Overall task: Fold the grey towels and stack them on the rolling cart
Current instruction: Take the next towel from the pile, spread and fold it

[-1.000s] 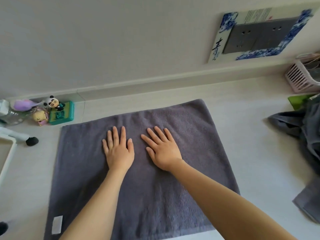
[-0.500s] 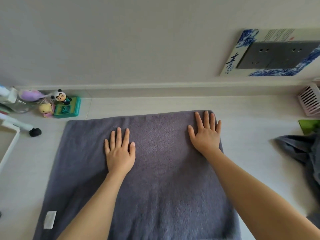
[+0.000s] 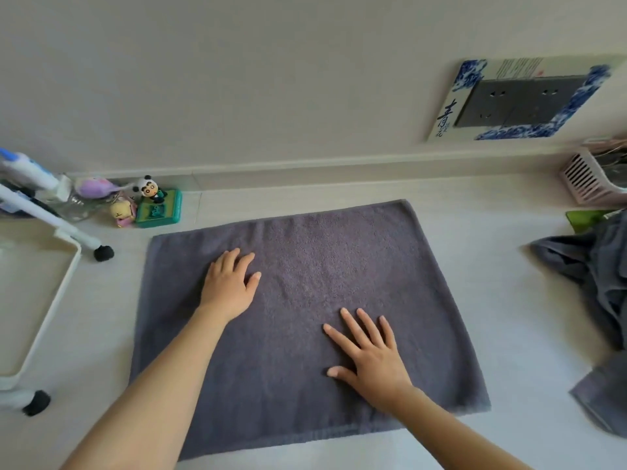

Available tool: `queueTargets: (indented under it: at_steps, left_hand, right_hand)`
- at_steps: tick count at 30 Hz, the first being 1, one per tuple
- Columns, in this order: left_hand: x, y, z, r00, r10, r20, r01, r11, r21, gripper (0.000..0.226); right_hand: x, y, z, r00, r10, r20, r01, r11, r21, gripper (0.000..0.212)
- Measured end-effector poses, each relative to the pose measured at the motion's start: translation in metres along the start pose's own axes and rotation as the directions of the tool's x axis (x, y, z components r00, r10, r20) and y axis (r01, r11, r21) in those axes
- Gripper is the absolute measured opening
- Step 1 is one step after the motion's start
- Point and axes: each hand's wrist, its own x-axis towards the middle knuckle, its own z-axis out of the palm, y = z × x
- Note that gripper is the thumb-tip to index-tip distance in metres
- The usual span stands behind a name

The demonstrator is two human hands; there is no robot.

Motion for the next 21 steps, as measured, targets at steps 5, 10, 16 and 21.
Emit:
queueTargets:
  at_steps: [5, 10, 16, 21]
  left_hand:
    - [-0.023, -0.014, 0.000, 0.995, -0.096, -0.010, 0.096, 0.988, 0.122, 0.057]
    - [-0.051, -0.011, -0.004, 0.993, -0.110, 0.039, 0.103, 0.982, 0.161, 0.056]
    - [-0.092, -0.011, 0.016, 0.996, 0.084, -0.038, -0.085, 0.996, -0.014, 0.048]
    - [-0.119, -0.017, 0.034, 0.983, 0.181, -0.040, -0.185, 0.969, -0.163, 0.052]
  right_hand:
    - [0.032, 0.032, -0.028, 0.987, 0.149, 0.057, -0.144, 0.985, -0.090, 0.072]
    - [0.056, 0.049, -0.075, 0.901, 0.431, 0.041, -0.427, 0.901, -0.075, 0.066]
    - [0.006, -0.046, -0.027, 0.992, 0.130, 0.002, -0.130, 0.992, -0.004, 0.061]
    - [-0.034, -0.033, 0.002, 0.980, 0.169, 0.105, -0.166, 0.985, -0.038, 0.081]
